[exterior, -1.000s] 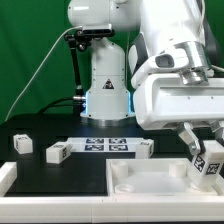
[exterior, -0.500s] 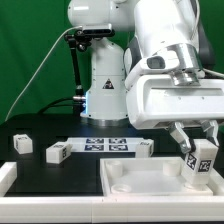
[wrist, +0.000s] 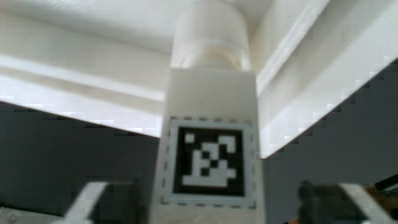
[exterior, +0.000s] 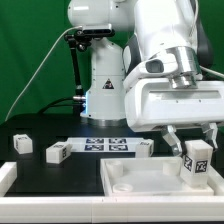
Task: Assemble one leg
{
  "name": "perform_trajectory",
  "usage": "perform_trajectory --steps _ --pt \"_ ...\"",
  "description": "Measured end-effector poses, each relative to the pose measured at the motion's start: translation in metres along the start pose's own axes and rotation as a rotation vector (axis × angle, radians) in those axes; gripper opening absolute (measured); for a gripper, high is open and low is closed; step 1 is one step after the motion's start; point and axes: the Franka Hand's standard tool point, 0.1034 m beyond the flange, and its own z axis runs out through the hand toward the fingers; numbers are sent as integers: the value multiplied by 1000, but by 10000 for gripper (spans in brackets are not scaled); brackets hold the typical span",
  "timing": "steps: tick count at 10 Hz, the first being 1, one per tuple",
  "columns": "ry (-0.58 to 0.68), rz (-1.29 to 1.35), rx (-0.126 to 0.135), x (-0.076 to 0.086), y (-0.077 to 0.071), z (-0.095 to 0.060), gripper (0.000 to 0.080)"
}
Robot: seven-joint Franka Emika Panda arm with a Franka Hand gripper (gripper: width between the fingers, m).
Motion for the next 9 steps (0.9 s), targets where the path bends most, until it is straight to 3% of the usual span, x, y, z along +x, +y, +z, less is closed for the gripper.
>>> perform_trajectory --steps 1,3,7,9 --pt "-4 0 1 -1 0 0 593" --pt "-5 0 1 -1 0 1 639" --pt "-13 -3 3 -1 0 0 649" --pt "-24 -18 0 13 4 -13 649"
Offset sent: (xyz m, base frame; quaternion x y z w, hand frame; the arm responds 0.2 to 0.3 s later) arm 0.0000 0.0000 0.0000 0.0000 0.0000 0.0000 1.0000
